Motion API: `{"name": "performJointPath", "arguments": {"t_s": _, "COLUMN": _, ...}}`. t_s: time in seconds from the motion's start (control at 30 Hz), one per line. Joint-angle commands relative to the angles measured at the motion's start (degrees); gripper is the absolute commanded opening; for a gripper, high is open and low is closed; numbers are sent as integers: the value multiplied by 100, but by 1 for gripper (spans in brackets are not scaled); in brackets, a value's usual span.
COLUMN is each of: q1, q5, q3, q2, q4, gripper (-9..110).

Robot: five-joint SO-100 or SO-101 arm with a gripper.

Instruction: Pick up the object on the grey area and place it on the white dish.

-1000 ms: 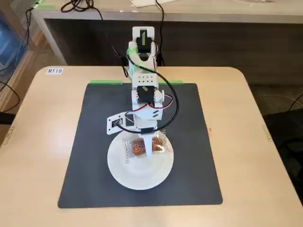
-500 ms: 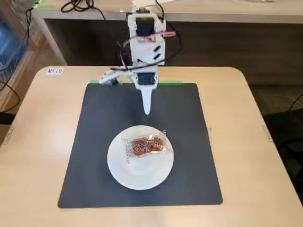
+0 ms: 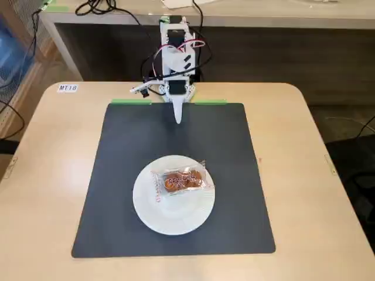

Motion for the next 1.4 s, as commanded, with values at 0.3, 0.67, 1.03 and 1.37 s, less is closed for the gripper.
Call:
{"name": "performJointPath", "arguments": {"t_s": 0.3, "q1": 141, "q5": 79, "q3": 1415, "q2": 2162, "q4": 79, "gripper": 0}}
{"name": "performJointPath", "arguments": {"t_s": 0.67, "q1": 132, "q5": -18, "q3": 2540, "q2": 3305, "q4": 255, "gripper": 0}}
{"name": "performJointPath", "arguments": {"t_s": 1.03, "q1": 114, "q5": -246, "q3": 3401, "q2": 3305, "q4": -237, "gripper": 0}}
{"name": "performJointPath", "arguments": {"t_s": 1.37, "q1": 62, "q5": -299, "q3": 3542, "q2": 3305, "q4": -369, "gripper": 0}}
